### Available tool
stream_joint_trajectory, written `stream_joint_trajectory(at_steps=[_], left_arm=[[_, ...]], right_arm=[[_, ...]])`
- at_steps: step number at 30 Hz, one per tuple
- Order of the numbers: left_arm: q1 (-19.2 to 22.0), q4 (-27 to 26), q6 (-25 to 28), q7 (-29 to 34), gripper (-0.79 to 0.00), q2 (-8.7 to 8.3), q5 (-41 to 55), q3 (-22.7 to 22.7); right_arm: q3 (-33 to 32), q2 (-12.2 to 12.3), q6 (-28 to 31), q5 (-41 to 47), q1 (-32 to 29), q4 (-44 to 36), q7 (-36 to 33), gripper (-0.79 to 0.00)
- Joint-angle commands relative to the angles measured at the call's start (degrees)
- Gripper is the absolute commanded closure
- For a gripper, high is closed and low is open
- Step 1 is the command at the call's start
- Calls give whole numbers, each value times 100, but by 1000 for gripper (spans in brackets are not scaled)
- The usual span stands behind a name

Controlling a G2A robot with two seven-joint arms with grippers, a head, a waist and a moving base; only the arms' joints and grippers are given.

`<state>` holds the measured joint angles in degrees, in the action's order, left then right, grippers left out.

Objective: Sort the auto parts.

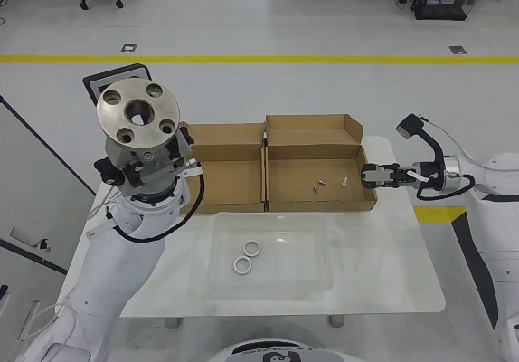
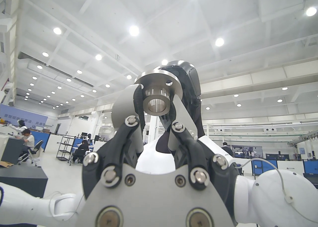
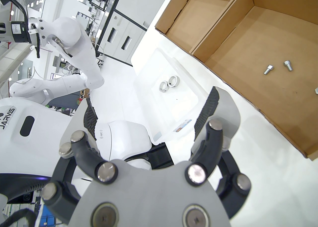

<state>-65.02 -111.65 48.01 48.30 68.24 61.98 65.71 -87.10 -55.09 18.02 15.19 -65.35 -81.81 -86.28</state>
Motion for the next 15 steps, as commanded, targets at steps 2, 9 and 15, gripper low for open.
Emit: stream_joint_trajectory(at_steps=[2, 9, 15], left_arm=[[1, 1, 2, 1, 0, -1, 1, 0], [-16, -29, -151, -50, 0, -4, -172, 40], [-163, 2, -818, -520, 0, -14, -946, 240]], right_arm=[[0, 0, 0, 0, 0, -1, 0, -785], [0, 0, 0, 0, 0, -1, 0, -785], [0, 0, 0, 0, 0, -1, 0, -785]])
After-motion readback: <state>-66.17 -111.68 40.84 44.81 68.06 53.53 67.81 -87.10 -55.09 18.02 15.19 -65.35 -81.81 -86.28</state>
